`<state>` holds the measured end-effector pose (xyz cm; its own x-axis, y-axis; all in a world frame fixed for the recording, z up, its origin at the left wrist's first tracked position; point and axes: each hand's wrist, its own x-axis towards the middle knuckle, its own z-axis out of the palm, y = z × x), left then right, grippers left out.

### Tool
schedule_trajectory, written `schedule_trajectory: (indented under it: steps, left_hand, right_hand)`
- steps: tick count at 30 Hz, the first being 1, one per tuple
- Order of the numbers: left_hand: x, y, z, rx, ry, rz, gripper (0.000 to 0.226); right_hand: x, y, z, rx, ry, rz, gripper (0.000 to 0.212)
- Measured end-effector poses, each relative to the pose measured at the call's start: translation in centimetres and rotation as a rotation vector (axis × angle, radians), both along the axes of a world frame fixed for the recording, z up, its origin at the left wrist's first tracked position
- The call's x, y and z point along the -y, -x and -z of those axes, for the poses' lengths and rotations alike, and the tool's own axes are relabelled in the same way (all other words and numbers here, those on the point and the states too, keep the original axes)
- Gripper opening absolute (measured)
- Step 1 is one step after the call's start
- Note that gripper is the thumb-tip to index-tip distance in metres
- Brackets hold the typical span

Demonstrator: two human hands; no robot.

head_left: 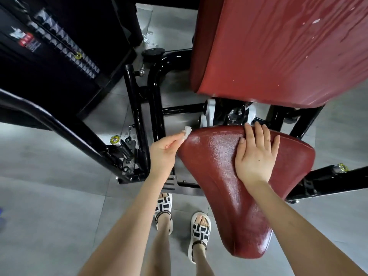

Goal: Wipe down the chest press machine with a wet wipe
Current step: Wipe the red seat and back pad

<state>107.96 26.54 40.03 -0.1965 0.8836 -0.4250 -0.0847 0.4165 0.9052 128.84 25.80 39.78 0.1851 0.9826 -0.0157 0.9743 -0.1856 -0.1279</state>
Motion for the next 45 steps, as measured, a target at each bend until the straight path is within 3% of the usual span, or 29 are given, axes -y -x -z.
schedule_trajectory:
  steps: [2, 6, 12, 17, 22, 28, 32, 36, 41, 43, 45]
  left_hand:
    - [-0.4, -1.1, 0.1, 0.018, -0.028, -0.070, 0.018]
    - [-0.4, -1.9, 0.9, -0.214, -0.176, 0.036, 0.016]
    - [8.4, -5.0, 3.1, -0.236, -0.359, -0.058, 0.021]
    - [16.0, -11.0, 3.8, -0.055, -0.242, -0.269, 0.022]
    - [19.2, -12.1, 2.2, 0.148, -0.077, -0.318, 0.030]
    - [16.6, -10.3, 2.5, 0.153, -0.018, -0.388, 0.028]
    - [21.5, -13.2, 0.4, 0.232, -0.007, -0.443, 0.031]
    - [25.3, -14.1, -0.3, 0.145, -0.004, -0.388, 0.031]
    - [29.2, -14.1, -2.2, 0.027, 0.094, -0.115, 0.030]
    - [29.6, -14.2, -3.8, 0.021, 0.119, -0.055, 0.021]
    - [29.0, -14.2, -5.3, 0.078, 0.131, -0.095, 0.035]
  right_hand:
    - [0.0, -0.1, 0.0, 0.001, 0.008, -0.005, 0.051]
    - [0.0, -0.1, 0.1, 0.010, 0.016, -0.019, 0.056]
    - [0.1, -0.6, 0.4, 0.011, 0.003, -0.063, 0.059]
    - [0.2, -0.6, 0.4, 0.004, -0.004, -0.077, 0.056]
    - [0.5, -1.0, 0.0, -0.026, 0.009, -0.113, 0.050]
    - [5.2, -2.0, -0.9, -0.134, 0.116, -0.253, 0.049]
    - [11.1, -3.2, -1.8, -0.266, 0.151, -0.321, 0.046]
    - [17.9, -4.4, -2.1, -0.284, 0.159, -0.345, 0.055]
    - [26.4, -4.7, -3.2, -0.424, 0.210, -0.204, 0.047]
    - [28.3, -4.1, -4.7, -0.453, 0.188, -0.042, 0.036]
    - [28.8, -3.4, -6.4, -0.654, 0.182, 0.182, 0.022]
